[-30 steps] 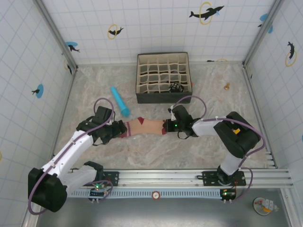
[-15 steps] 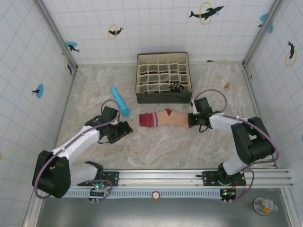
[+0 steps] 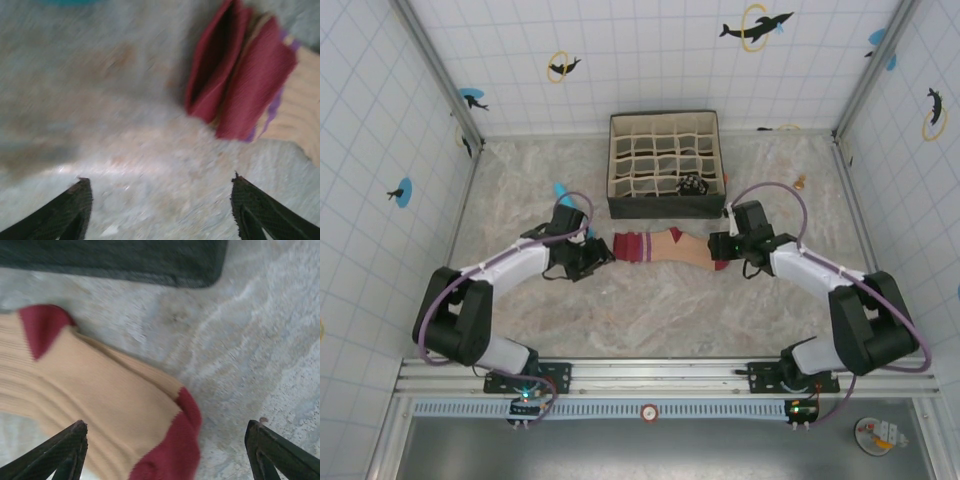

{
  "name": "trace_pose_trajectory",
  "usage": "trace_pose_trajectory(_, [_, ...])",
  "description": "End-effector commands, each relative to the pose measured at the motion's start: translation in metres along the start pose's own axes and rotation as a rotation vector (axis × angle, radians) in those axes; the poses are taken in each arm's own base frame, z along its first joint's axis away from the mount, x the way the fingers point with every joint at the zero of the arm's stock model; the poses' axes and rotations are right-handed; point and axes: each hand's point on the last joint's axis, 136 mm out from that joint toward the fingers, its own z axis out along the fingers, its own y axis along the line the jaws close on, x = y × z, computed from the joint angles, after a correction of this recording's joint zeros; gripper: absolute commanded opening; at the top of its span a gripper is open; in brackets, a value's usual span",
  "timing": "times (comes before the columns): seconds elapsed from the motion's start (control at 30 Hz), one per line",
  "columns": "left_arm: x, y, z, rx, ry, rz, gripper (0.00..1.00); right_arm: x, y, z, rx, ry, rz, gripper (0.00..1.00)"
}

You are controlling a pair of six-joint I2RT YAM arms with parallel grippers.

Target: Roll the socks

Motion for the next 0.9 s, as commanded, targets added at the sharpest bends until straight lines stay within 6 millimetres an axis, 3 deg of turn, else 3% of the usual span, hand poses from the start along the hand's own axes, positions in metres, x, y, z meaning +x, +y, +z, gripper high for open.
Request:
trace_pose_trajectory(0.0, [-0.029,-0.022,-0.001,0.007,-0.060,0.116,0.67,0.013,0.004,-0.012,-0.001,0.019,0.020,0.84])
trace_pose_trajectory(0.13, [-0.050,-0.032,0.008,-0.017,-0.072,0.181,0.55,0.020,0.011,-0.023,-0.040,0.000,0.043,0.85])
trace_pose_trajectory(0.3, [-0.060,-0.029,0.023,-0.061,-0.069,0.203,0.43,0.026,0.014,-0.032,-0.067,-0.033,0.076,0.85])
trace_pose_trajectory(0.43, [-0.052,-0.029,0.035,-0.096,-0.056,0.212,0.35,0.032,0.016,-0.034,-0.088,-0.040,0.089,0.85])
trace_pose_trajectory(0.67, [-0.050,-0.031,0.049,-0.113,-0.052,0.210,0.31,0.047,0.026,-0.034,-0.114,-0.019,0.084,0.85])
trace_pose_trajectory(0.87, [-0.034,-0.030,0.058,-0.134,-0.028,0.196,0.00,0.064,0.033,-0.036,-0.128,-0.013,0.067,0.85])
